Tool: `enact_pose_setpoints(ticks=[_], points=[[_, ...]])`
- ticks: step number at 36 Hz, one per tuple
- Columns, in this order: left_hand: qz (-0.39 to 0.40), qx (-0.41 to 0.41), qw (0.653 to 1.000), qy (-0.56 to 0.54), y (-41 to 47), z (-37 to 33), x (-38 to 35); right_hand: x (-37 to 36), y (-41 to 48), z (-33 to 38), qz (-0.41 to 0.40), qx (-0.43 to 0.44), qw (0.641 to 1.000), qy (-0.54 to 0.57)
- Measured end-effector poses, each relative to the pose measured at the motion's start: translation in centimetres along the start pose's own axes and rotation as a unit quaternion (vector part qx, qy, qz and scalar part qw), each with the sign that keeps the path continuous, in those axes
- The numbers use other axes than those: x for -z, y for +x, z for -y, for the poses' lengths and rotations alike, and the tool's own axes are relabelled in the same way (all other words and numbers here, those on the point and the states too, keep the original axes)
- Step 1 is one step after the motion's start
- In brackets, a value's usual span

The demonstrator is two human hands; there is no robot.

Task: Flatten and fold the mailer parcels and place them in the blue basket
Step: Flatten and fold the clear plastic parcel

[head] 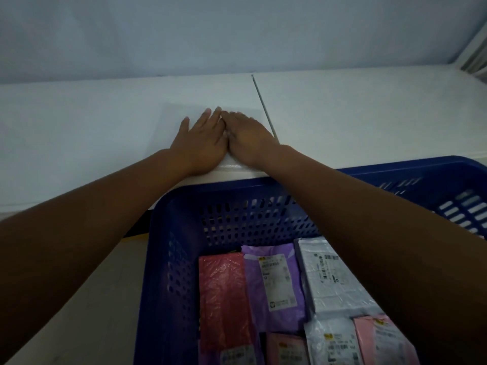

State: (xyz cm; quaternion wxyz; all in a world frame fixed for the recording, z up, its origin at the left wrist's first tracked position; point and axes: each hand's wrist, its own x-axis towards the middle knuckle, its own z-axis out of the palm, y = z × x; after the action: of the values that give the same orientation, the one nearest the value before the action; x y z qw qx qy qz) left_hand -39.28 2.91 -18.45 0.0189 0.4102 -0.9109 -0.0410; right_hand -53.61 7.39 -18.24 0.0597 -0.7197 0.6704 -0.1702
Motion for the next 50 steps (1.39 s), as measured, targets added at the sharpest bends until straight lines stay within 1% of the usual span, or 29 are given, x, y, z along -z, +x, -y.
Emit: enact_pose_setpoints(ticks=[2,5,8,12,21,26,31,40,42,47,50], points=[[0.010,0.006,1.000,-0.026,0.0,0.2,0.1,0.0,-0.5,-0.3,-0.008,0.000,1.000,0.025],[0.020,0.006,1.000,-0.010,-0.1,0.1,0.0,-0.1,-0.6,-0.1,0.000,0.009,1.000,-0.018],[0.018,0.011,1.000,0.002,0.0,-0.1,0.0,-0.2,-0.5,-0.1,0.025,-0.031,0.998,-0.055],[0.020,0.016,1.000,0.001,0.0,0.0,0.0,-0.4,-0.3,-0.1,0.037,-0.067,0.994,-0.078],[0.021,0.038,0.999,-0.012,-0.1,-0.4,0.4,-0.2,-0.4,-0.1,0.060,-0.075,0.991,-0.090],[0.032,0.043,0.998,-0.019,-0.3,1.0,0.7,-0.2,-0.2,-0.2,0.058,-0.064,0.991,-0.097],[0.048,0.046,0.998,-0.023,-0.6,2.4,1.3,0.2,-0.2,-0.6,0.081,-0.048,0.990,-0.107],[0.027,0.071,0.997,-0.018,-1.0,3.9,1.1,0.7,0.1,-1.8,0.091,0.001,0.989,-0.119],[0.023,0.079,0.996,-0.024,-1.1,4.2,1.2,0.8,0.1,-1.9,0.090,0.004,0.989,-0.115],[0.017,0.066,0.997,-0.044,-1.4,5.5,1.5,0.7,-0.1,-1.9,0.084,0.006,0.990,-0.109],[0.007,0.096,0.993,-0.066,-1.6,6.7,1.4,0.7,-0.1,-2.0,0.083,0.006,0.990,-0.112]])
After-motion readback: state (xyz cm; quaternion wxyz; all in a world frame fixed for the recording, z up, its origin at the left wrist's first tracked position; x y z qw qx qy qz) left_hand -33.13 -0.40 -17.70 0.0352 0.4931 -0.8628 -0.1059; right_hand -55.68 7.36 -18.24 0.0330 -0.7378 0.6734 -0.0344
